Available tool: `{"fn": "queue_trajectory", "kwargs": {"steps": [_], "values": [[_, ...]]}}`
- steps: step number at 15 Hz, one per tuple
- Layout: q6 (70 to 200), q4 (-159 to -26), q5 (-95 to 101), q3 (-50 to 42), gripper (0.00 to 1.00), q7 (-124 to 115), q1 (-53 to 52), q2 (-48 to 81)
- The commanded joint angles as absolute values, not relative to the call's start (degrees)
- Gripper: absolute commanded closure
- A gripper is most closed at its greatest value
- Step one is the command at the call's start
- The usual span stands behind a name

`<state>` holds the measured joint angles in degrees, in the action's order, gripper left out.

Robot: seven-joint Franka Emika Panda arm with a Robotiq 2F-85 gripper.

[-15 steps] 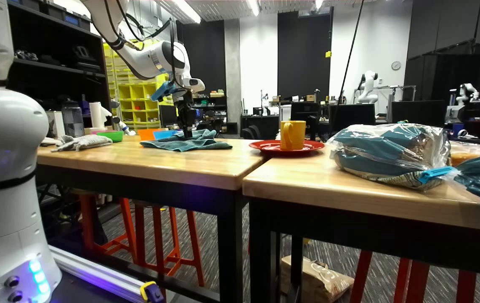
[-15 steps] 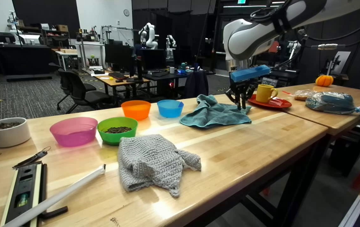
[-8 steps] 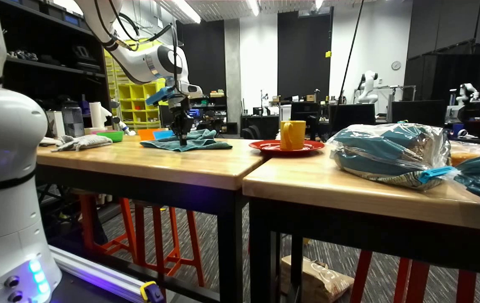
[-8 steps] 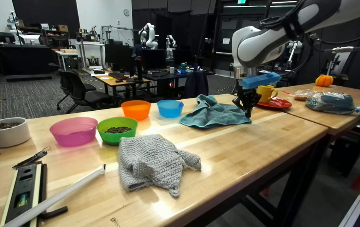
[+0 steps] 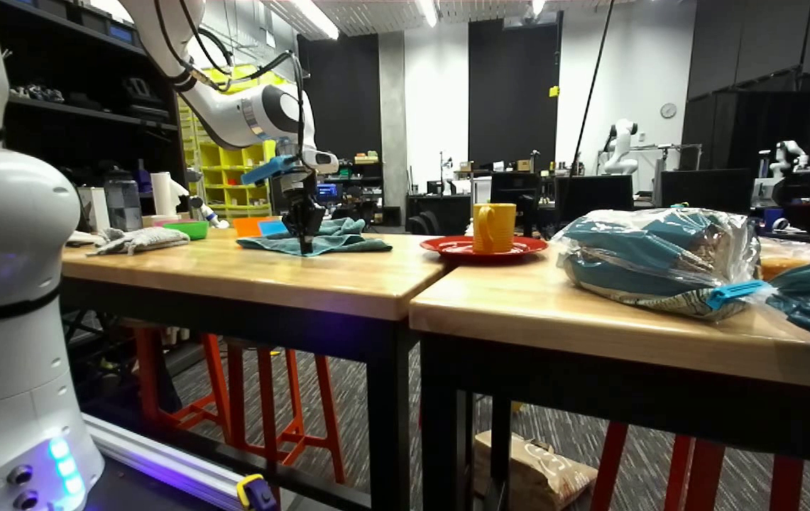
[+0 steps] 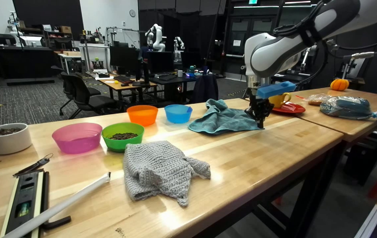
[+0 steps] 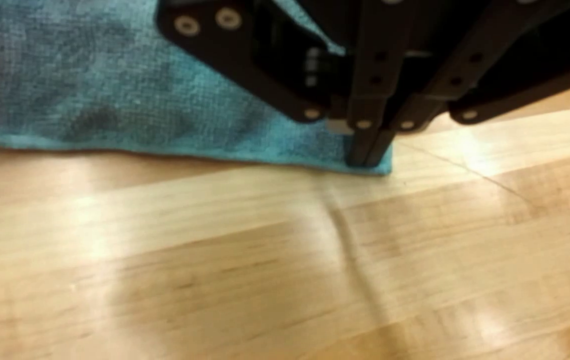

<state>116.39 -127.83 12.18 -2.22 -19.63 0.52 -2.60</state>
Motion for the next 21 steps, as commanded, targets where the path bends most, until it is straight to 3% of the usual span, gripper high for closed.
{"fn": "queue_trajectory", "kwargs": {"steps": [1, 21], "values": [[115.5, -130.4, 11.1, -2.0, 1.00, -17.0, 1.1, -5.1], [102.5, -141.3, 11.6, -1.0, 1.00, -10.4, 1.0, -18.1]]}}
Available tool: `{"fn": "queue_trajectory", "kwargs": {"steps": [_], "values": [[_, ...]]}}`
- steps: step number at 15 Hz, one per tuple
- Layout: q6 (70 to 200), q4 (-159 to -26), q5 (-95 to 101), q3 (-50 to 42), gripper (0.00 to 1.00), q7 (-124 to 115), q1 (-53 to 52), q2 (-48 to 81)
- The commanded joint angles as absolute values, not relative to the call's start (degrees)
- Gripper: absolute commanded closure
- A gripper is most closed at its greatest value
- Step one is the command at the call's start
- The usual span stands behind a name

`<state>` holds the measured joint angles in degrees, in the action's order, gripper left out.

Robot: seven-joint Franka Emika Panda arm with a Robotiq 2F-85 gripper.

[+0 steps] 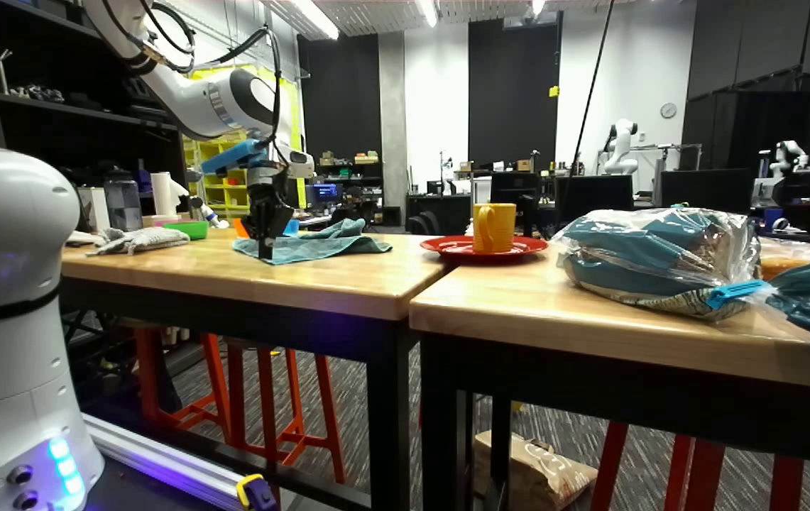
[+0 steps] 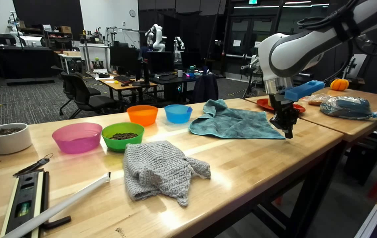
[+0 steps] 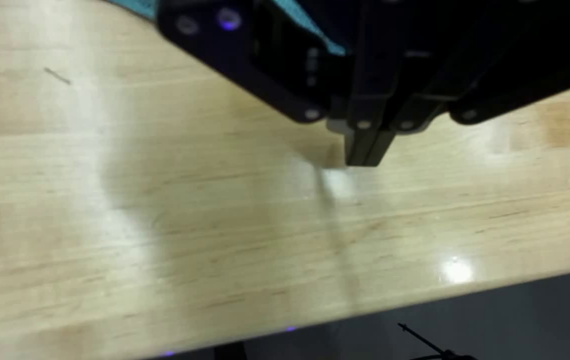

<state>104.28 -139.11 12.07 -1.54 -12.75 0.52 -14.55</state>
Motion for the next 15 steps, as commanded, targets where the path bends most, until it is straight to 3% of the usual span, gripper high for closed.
{"fn": "queue_trajectory", "kwargs": {"steps": [1, 15], "values": [[102.4, -141.7, 11.8, -0.9, 1.00, -10.3, 1.1, -18.3], [109.2, -138.8, 13.5, 2.7, 1.00, -12.4, 0.8, -16.0]]}}
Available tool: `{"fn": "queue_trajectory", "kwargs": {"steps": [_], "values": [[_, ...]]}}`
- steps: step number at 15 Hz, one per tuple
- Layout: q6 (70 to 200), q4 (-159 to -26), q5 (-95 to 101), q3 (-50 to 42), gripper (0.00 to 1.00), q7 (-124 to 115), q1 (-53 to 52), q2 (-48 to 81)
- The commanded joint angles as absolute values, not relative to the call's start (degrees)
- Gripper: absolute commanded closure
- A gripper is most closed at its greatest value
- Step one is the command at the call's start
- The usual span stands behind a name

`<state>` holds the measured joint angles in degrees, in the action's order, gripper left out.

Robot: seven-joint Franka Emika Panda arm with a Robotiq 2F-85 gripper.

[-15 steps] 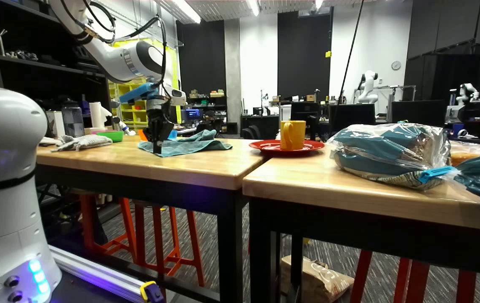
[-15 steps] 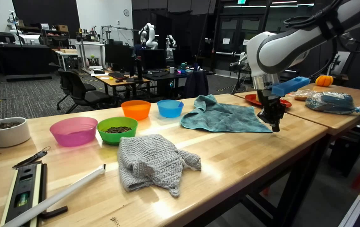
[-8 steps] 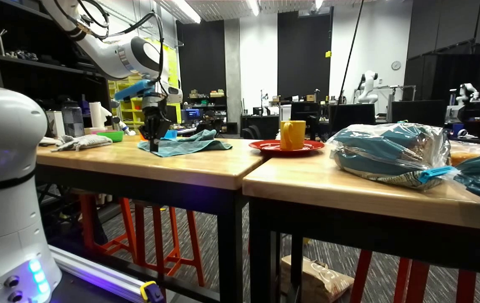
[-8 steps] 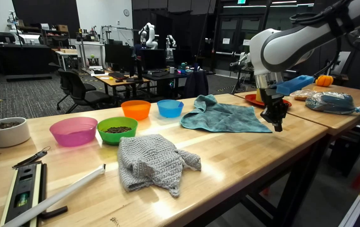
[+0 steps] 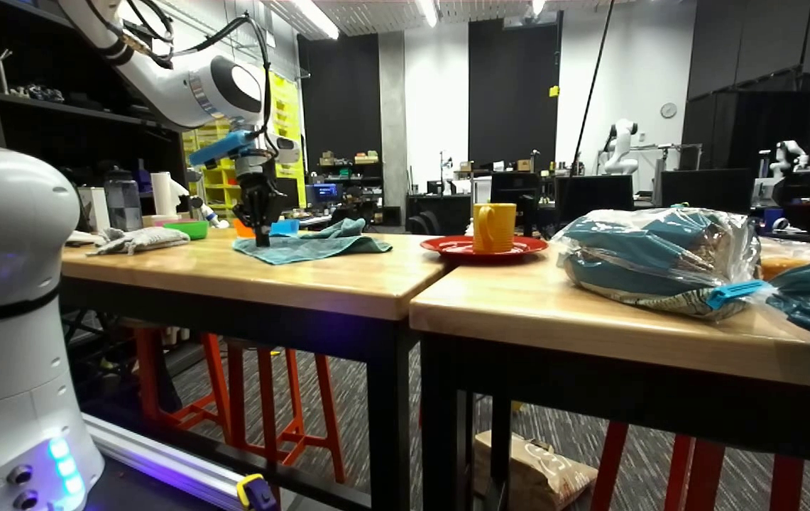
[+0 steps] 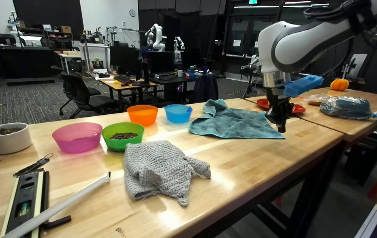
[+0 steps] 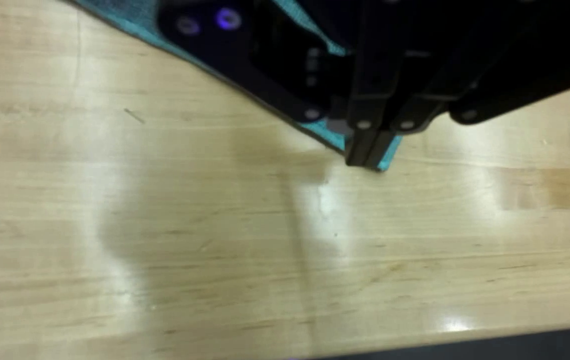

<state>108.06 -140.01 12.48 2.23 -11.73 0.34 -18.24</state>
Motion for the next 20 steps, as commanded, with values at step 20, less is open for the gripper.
{"fn": "queue_trajectory", "kwargs": {"steps": [20], "values": [[109.9, -139.1, 15.7, 1.3, 1.00, -12.2, 1.0, -11.5]]}}
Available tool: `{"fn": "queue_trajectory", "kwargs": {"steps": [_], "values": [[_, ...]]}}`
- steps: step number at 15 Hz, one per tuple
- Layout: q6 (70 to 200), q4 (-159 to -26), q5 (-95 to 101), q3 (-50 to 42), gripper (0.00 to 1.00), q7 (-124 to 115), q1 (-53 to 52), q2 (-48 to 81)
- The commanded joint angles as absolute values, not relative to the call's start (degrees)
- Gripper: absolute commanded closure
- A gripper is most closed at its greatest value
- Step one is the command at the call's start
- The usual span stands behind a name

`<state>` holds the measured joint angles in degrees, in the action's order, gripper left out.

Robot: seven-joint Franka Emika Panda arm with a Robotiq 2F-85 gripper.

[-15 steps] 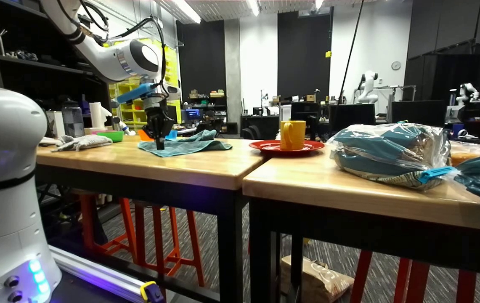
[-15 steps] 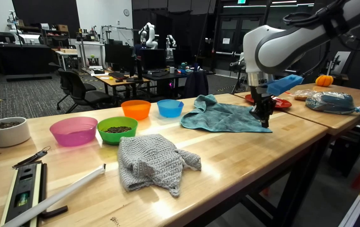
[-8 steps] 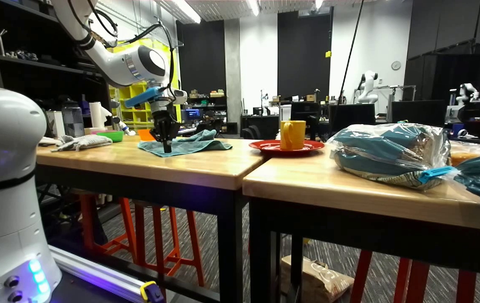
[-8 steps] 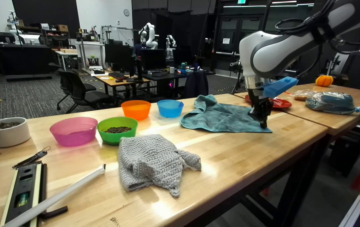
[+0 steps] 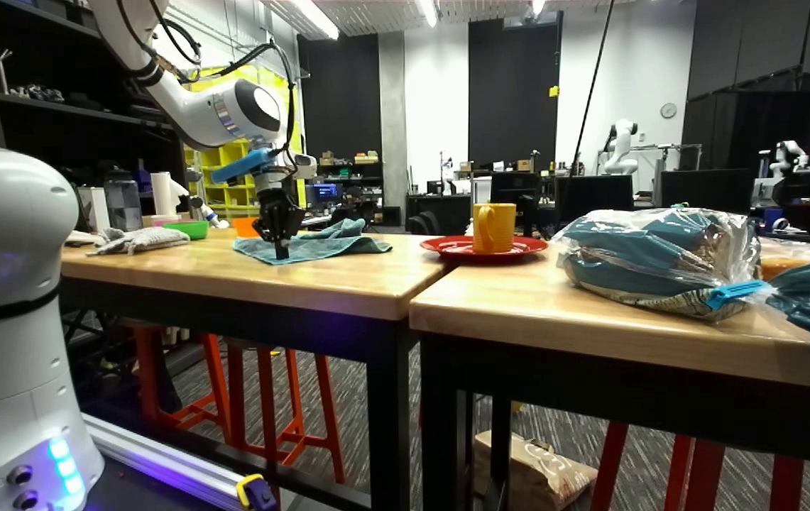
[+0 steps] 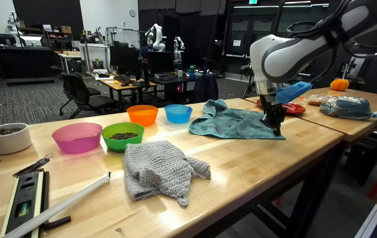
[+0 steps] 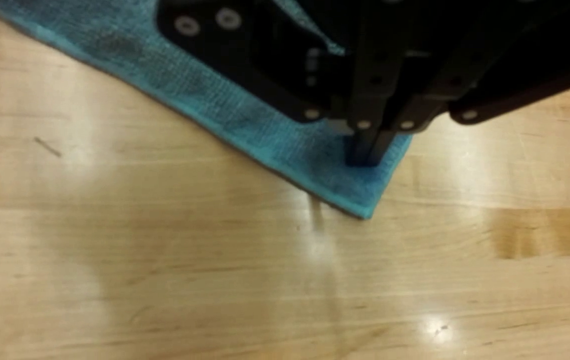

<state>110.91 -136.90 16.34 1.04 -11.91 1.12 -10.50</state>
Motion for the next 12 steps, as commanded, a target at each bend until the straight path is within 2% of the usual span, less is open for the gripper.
{"fn": "queue_trajectory", "kwargs": {"steps": [1, 12], "values": [[109.3, -139.5, 15.5, 1.3, 1.00, -12.1, 1.0, -11.9], [105.8, -145.4, 13.3, 1.4, 1.00, -12.9, 1.0, -17.1]]}}
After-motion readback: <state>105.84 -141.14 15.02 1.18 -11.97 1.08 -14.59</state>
